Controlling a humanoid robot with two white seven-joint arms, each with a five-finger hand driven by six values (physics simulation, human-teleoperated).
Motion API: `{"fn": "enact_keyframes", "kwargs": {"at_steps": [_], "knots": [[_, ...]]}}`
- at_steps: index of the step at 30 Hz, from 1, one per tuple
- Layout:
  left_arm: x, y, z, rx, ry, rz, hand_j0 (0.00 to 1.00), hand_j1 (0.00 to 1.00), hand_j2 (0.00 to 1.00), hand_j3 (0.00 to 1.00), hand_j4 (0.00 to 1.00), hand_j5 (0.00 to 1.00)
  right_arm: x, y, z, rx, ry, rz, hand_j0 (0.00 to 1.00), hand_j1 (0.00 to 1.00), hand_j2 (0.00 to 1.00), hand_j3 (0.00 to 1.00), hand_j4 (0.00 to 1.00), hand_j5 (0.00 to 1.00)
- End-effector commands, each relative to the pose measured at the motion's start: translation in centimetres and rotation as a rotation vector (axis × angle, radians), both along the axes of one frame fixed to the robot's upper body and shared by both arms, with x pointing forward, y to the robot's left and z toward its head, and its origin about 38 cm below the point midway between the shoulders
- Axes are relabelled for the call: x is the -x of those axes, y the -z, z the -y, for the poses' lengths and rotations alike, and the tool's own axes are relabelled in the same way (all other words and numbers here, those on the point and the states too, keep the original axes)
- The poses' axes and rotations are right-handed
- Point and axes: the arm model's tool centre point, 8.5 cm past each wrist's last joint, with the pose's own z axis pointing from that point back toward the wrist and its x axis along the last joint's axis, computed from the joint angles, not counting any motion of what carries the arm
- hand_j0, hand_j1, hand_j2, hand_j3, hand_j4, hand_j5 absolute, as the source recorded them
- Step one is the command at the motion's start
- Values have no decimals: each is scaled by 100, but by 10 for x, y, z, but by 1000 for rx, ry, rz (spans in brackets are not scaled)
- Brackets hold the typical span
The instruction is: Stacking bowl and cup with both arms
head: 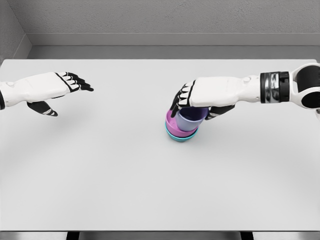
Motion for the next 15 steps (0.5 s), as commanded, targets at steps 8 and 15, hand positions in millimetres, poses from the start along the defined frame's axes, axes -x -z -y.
{"fn": "enact_keyframes", "kwargs": {"at_steps": [8, 15], "knots": [[0, -1, 0, 6, -2, -1, 100, 100, 100, 100, 100, 100, 0, 3, 0, -1, 1, -12, 100, 100, 100, 100, 100, 100], [0, 0, -1, 5, -4, -3, 100, 100, 100, 100, 100, 100, 1, -5, 1, -7, 1, 7, 100, 100, 100, 100, 100, 100]]}}
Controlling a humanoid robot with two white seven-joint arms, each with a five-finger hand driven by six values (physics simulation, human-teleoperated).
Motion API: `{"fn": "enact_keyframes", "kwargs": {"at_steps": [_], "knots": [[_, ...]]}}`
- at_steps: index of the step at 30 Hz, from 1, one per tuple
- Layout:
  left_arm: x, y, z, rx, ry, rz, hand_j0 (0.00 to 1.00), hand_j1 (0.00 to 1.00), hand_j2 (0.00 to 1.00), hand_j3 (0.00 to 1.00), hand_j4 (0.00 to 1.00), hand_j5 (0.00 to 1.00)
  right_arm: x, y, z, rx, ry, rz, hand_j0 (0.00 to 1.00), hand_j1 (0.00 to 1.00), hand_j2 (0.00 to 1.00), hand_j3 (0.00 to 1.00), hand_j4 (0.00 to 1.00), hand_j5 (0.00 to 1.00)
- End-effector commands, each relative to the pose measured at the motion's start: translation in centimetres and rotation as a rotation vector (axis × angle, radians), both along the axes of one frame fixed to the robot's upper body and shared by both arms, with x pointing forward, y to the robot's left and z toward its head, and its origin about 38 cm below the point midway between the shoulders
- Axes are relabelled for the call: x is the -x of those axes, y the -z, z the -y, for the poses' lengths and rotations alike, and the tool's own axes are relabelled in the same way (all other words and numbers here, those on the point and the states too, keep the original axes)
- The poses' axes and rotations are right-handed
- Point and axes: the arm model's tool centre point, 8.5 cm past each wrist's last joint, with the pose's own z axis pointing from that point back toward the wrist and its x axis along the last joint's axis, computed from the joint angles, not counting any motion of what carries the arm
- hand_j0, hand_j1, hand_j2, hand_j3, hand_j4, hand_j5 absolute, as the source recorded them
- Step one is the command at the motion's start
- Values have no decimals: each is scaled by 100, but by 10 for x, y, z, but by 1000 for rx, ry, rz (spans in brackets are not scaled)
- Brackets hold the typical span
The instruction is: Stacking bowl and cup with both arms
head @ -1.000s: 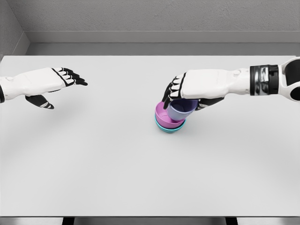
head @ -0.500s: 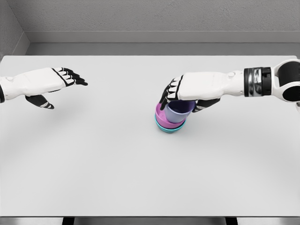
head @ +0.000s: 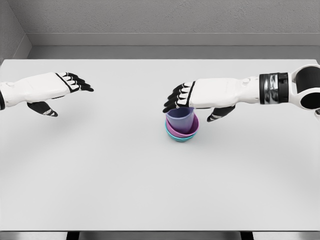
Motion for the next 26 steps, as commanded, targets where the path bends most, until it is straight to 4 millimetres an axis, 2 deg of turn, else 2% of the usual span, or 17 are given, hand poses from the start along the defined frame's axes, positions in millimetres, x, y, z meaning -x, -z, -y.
{"fn": "enact_keyframes", "kwargs": {"at_steps": [1, 3, 5, 7, 10, 12, 13, 17, 20, 26], "knots": [[0, 0, 0, 6, -2, -2, 100, 100, 100, 100, 100, 100, 0, -12, 3, -19, 5, 24, 100, 100, 100, 100, 100, 100], [0, -1, 0, 5, -2, 0, 100, 100, 100, 100, 100, 100, 0, -44, 14, -59, 28, 104, 100, 100, 100, 100, 100, 100], [0, -1, 0, 5, -2, 0, 100, 100, 100, 100, 100, 100, 7, -86, 39, -89, 69, 214, 100, 100, 100, 100, 100, 100], [0, -1, -1, 5, -3, -1, 100, 100, 100, 100, 100, 100, 11, -97, 71, -79, 144, 239, 100, 100, 100, 100, 100, 100], [0, 0, 0, 5, -1, -1, 100, 100, 100, 100, 100, 100, 15, -78, 107, -64, 237, 191, 100, 100, 100, 100, 100, 100], [0, 1, 0, 6, -2, -4, 100, 100, 100, 100, 100, 100, 15, -64, 116, -50, 265, 155, 100, 100, 100, 100, 100, 100], [3, 7, -1, 3, -3, -18, 100, 100, 100, 100, 100, 100, 15, -61, 116, -49, 266, 147, 100, 100, 100, 100, 100, 100], [2, 8, 5, 24, 3, -16, 100, 100, 100, 100, 100, 100, 17, -50, 117, -46, 267, 120, 100, 100, 100, 100, 100, 100], [6, 21, 0, 27, -10, -46, 100, 100, 100, 100, 100, 100, 17, -50, 116, -47, 266, 119, 100, 100, 100, 100, 100, 100], [8, 19, -3, 35, -18, -42, 100, 100, 100, 100, 100, 100, 17, -49, 114, -51, 260, 120, 100, 100, 100, 100, 100, 100]]}}
